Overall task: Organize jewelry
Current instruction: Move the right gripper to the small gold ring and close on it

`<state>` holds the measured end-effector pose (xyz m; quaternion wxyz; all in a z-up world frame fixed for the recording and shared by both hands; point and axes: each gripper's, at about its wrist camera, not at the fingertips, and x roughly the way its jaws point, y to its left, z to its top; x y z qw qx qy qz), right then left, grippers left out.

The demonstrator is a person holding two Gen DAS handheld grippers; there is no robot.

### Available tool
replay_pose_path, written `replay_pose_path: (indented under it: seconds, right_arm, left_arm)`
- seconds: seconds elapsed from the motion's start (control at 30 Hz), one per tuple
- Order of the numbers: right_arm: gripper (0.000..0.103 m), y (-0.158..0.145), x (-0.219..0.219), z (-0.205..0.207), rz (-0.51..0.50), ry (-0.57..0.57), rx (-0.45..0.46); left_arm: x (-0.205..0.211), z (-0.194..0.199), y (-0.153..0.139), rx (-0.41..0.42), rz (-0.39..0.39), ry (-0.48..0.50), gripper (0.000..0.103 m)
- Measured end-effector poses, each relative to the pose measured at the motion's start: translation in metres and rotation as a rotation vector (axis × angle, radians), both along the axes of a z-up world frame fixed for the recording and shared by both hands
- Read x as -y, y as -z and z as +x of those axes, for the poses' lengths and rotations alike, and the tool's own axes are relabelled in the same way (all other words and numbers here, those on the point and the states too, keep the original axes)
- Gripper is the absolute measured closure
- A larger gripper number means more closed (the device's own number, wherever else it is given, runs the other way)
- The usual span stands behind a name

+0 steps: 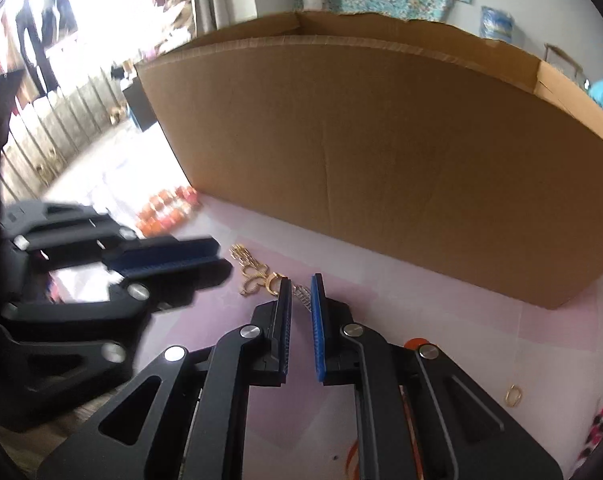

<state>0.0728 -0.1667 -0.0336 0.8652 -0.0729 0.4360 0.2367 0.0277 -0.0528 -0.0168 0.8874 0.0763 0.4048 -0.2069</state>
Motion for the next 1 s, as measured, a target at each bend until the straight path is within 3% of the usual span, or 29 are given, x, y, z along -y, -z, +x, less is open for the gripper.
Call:
replay_pose_path:
  seconds: [0.13,0.43,0.83,1.0]
  right_arm:
    - [0.093,-0.001,0.007,0.001,-0.063,0.026,0.029]
    - [0.093,-0.014,0.04,0.001,0.067,0.116,-0.003]
    - [0.093,-0.024,0.051,-0.005,0.131,0.183,0.012]
    - [0.093,-0.024,0.055,-0.007,0.154,0.184,0.014]
  left_arm:
    - [-0.001,-0.002,-0.001,0.004,-0.009,0.018,0.093]
    - [0.011,-0.002,0.006,-0.028,-0.006,0.113,0.093]
    - [-0.009,0.01,0.008,-0.115,-0.019,0.04,0.093]
    - [-0.002,0.009,-0.002,-0.068,-0.047,0.082,0.092]
